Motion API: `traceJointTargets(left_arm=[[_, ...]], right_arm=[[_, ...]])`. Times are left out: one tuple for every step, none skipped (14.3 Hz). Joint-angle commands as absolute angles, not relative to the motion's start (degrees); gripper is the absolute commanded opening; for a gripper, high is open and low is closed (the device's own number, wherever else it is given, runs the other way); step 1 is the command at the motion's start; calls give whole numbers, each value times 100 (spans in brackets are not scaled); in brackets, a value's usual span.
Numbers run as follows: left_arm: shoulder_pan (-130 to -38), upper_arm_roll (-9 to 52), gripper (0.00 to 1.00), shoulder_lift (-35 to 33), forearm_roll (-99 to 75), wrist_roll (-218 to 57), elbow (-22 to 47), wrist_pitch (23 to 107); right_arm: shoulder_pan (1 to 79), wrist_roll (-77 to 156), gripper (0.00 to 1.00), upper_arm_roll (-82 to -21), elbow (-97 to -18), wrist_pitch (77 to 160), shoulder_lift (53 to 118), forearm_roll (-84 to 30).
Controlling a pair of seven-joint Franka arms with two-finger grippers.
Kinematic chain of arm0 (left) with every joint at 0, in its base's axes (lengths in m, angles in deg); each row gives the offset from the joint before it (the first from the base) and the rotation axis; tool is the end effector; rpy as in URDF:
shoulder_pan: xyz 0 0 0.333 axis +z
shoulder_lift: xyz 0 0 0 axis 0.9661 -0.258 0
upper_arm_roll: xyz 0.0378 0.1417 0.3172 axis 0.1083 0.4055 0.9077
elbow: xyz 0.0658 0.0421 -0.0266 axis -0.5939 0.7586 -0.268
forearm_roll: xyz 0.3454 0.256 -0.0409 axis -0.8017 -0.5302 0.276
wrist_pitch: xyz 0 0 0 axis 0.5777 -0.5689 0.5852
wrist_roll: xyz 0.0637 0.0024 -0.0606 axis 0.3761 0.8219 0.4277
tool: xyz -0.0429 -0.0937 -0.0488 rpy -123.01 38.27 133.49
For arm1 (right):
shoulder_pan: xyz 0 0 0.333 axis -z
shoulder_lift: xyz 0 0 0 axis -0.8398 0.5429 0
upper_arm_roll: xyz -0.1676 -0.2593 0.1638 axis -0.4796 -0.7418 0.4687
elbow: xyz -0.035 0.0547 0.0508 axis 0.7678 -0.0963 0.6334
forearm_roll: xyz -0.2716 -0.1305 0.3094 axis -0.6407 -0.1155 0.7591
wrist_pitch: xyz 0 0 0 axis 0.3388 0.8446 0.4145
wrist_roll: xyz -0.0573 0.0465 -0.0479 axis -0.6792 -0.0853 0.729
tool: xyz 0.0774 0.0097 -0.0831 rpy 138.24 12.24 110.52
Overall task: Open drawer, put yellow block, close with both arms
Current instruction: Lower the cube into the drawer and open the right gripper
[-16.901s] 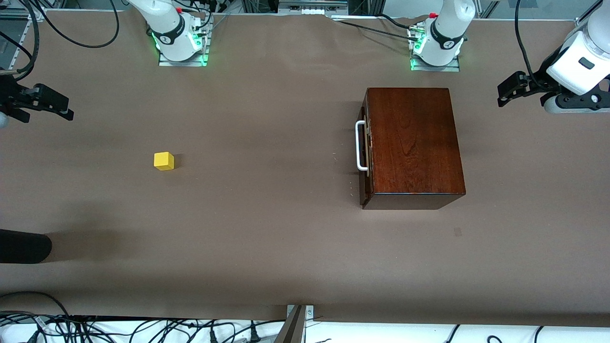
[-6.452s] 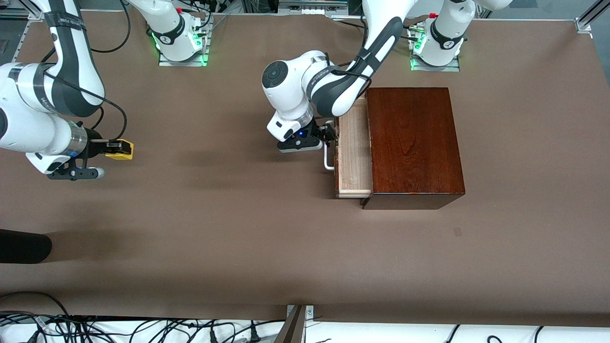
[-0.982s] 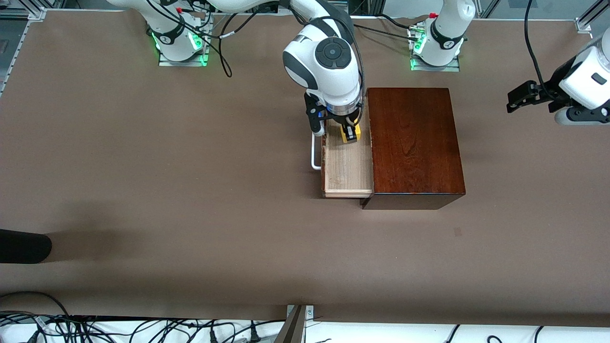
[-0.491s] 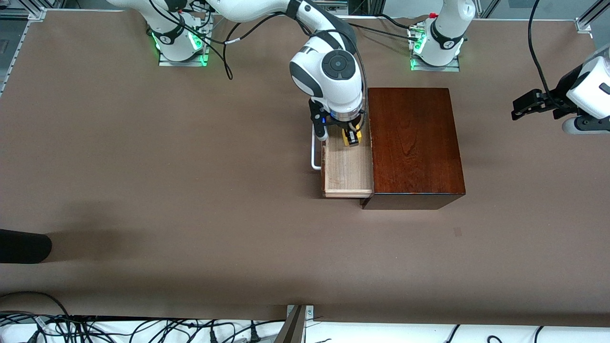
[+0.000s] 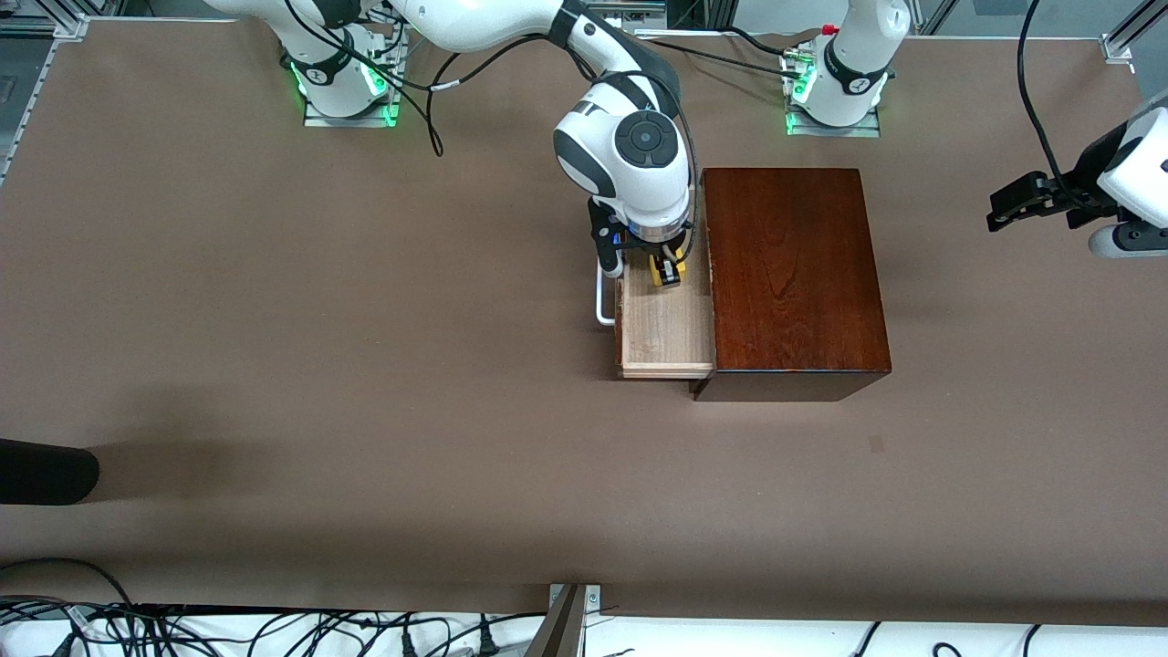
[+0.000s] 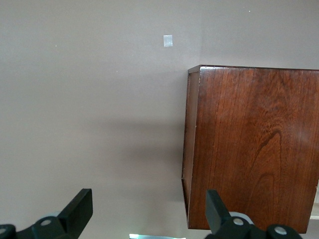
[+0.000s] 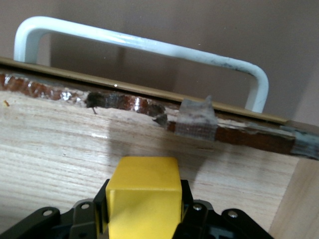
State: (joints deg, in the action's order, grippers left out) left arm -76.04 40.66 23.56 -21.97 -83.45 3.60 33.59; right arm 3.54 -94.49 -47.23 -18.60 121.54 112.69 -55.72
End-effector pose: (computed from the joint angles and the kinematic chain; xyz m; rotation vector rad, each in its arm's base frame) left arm 0.5909 0.0011 0.6255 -3.1194 -0.0993 0.1789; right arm 0.5094 0.6811 0.3168 -2.3076 1.9290 0.1680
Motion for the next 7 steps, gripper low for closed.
traceJointTargets(left_arm=[[-7540, 4039, 100, 2253, -2149, -8464, 153, 3299], [-7549, 4039, 100, 2253, -2149, -8464, 153, 3299], [-7540, 4039, 100, 2244, -2149, -8464, 153, 3299], [-7549, 4039, 100, 2244, -2149, -8464, 153, 3299], [-7549, 4039, 100, 2244, -2149, -8464, 153, 3299], [-7549, 4039, 100, 2244, -2141, -8464, 153, 3299], [-7549, 4039, 100, 2235, -2141, -8464, 153, 3307]], right_arm=[[359, -9680, 100, -4730, -1658, 12142, 11391, -5537], [350, -9680, 100, -4730, -1658, 12133, 11400, -5546], [350, -9680, 100, -4730, -1658, 12133, 11400, -5555], [342, -9680, 100, -4730, -1658, 12133, 11400, -5555], [341, -9680, 100, -4730, -1658, 12133, 11400, -5555], [341, -9680, 100, -4730, -1649, 12133, 11400, -5555], [350, -9671, 100, -4739, -1649, 12116, 11382, -5555]])
